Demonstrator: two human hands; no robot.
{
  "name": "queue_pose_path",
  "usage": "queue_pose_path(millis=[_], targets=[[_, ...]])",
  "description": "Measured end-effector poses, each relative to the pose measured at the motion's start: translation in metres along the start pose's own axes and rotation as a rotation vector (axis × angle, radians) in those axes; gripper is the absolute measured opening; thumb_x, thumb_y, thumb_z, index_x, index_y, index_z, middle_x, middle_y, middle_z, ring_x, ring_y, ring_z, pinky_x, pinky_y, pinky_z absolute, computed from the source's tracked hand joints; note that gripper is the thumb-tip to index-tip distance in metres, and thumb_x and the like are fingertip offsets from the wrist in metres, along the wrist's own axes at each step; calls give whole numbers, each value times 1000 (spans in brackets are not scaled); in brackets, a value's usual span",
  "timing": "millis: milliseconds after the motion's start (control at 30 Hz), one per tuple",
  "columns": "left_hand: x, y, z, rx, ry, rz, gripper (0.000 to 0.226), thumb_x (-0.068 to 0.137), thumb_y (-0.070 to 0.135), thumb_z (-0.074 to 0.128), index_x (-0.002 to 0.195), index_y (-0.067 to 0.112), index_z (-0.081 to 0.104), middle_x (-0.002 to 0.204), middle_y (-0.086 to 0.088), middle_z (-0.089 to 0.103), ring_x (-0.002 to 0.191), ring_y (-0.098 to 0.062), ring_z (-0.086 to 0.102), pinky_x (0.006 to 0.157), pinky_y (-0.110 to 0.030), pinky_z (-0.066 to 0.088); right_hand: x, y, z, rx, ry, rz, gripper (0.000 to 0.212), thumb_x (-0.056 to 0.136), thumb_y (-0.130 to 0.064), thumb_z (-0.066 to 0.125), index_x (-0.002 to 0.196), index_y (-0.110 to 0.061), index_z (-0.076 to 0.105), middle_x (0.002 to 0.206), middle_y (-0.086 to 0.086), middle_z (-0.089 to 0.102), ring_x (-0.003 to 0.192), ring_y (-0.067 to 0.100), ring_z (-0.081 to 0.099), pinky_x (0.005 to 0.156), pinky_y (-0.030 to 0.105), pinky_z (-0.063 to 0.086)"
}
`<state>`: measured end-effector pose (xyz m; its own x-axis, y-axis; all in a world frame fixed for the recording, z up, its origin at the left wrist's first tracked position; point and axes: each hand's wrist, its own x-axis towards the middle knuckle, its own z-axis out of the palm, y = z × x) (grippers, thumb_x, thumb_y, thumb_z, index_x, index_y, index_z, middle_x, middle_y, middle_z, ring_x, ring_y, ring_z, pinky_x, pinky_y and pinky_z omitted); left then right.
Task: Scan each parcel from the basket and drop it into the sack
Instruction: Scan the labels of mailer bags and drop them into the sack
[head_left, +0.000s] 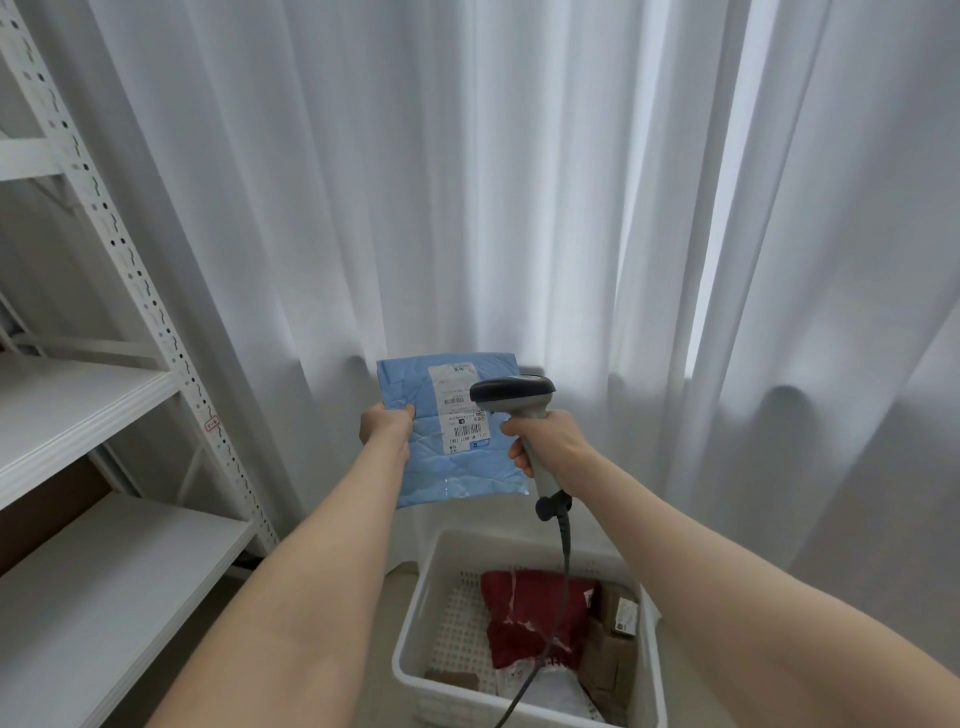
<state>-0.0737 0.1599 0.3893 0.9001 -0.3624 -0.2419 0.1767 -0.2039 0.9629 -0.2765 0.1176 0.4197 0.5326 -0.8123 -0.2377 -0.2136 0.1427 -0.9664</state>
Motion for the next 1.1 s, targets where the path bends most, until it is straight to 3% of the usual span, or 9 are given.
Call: queue_pose_path(millis=[100, 200, 367, 500, 600, 700, 800, 967, 1100], targets=[[-2, 1, -4, 4, -11, -6, 27, 88, 12, 66, 114, 5, 64, 112, -12, 66, 87, -25, 61, 76, -28, 49, 0, -1, 5, -3, 5, 5, 8, 87, -9, 64, 83, -2, 63, 60, 10, 59, 46, 15, 51, 47, 25, 44], [0, 0, -12, 10, -21, -20, 26, 87, 11, 66, 112, 4, 64, 109, -12, 66, 92, -28, 63, 77, -30, 50, 2, 1, 10, 71, -11, 14, 11, 89, -14, 65, 88, -3, 61, 61, 10, 58, 47, 15, 50, 48, 25, 43], [5, -4, -35, 15, -117, -44, 16, 83, -2, 60, 98, 3, 61, 80, -6, 60, 74, -26, 60, 68, -34, 52, 11, 19, 22, 280, -23, 86, 22, 90, -21, 66, 104, -5, 59, 63, 9, 58, 49, 17, 49, 51, 28, 42], [3, -17, -59, 2, -137, -75, 15, 80, -10, 55, 86, 4, 55, 91, -15, 61, 72, -28, 60, 67, -36, 53, 12, 36, 39, 381, -5, 149, 9, 89, -10, 66, 95, -7, 60, 65, 7, 54, 52, 16, 48, 51, 27, 42], [-6, -28, -85, 8, -123, -85, 20, 82, -13, 51, 79, 6, 52, 85, -11, 59, 66, -23, 56, 58, -31, 50, 6, 47, 61, 351, 25, 170, 9, 86, -3, 67, 83, -7, 59, 63, 5, 52, 47, 14, 46, 48, 24, 40], [-17, -39, -119, -1, -91, -89, 24, 81, -14, 51, 98, 1, 60, 102, -18, 64, 84, -29, 61, 76, -40, 54, -9, 54, 85, 365, 24, 152, 11, 85, 0, 66, 82, -7, 58, 66, 5, 51, 49, 14, 45, 49, 25, 39], [-35, -51, -157, 13, -59, -82, 35, 83, -13, 51, 115, -2, 58, 106, -17, 62, 91, -30, 59, 80, -40, 52, -35, 65, 103, 358, -5, 127, 10, 84, -1, 68, 85, -8, 61, 68, 5, 53, 54, 15, 47, 53, 28, 39], [-98, -79, -223, -10, 16, -62, 38, 80, -14, 51, 115, -2, 61, 109, -18, 65, 98, -33, 63, 90, -51, 52, -105, 91, 121, 348, -54, 135, 18, 82, -6, 72, 97, -5, 63, 71, 8, 51, 58, 18, 48, 55, 31, 42], [-160, -96, -279, 14, 53, -52, 36, 82, -14, 51, 114, -1, 62, 106, -16, 64, 91, -28, 61, 87, -42, 52, -169, 111, 137, 353, -103, 121, 30, 79, -6, 74, 108, -5, 65, 89, 11, 61, 74, 25, 57, 64, 35, 49]])
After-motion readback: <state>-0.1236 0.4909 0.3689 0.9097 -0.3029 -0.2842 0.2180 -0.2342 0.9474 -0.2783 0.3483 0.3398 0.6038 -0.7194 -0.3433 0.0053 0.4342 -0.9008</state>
